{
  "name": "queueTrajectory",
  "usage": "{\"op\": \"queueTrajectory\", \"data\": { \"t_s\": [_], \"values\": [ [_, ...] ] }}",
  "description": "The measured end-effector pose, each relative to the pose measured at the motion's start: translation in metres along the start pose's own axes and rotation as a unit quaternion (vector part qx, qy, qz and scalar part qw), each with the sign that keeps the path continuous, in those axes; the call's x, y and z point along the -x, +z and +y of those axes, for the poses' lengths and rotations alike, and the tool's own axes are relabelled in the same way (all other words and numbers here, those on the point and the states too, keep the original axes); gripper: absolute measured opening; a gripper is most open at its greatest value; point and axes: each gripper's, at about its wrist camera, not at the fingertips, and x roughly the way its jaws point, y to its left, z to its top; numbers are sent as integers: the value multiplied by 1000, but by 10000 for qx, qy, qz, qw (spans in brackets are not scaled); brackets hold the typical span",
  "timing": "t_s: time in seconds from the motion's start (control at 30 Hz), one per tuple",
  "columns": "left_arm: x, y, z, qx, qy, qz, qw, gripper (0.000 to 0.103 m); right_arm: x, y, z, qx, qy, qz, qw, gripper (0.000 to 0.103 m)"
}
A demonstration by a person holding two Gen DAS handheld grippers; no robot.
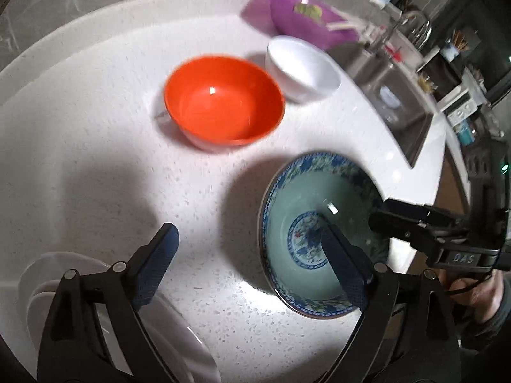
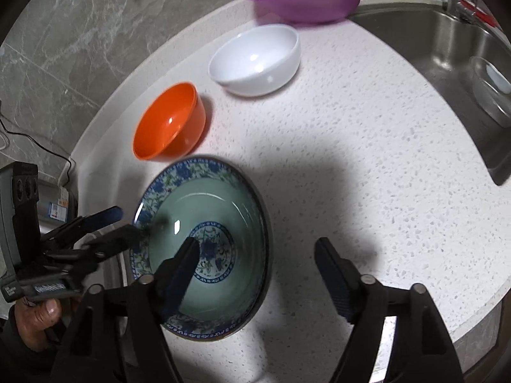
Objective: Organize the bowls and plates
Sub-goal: 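Lower the blue-and-white bowl onto the counter and open both grippers, then move both grippers to the white bowl rim and close them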
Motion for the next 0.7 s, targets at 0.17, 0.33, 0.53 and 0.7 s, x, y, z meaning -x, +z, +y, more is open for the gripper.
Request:
{"op": "queueTrajectory", "data": {
  "t_s": [0.17, 0.33, 0.53, 0.7],
  "values": [
    [16, -5, 9, 100, -57, 24, 9999, 101, 21, -7, -5, 8, -35, -250, 9997, 87],
    [25, -13, 23, 318, -279, 93, 9991, 101, 29, -13, -14, -209, -9, -336, 9992, 87],
    [43, 14, 39, 330, -117, -121, 9993, 101, 46, 3, -24, -276, -36, -584, 9979, 87],
    [51, 74, 44, -83, 312, -261, 9991, 101, 67, 41, -39, -304, -21, -939, 9951, 88]
  ]
}}
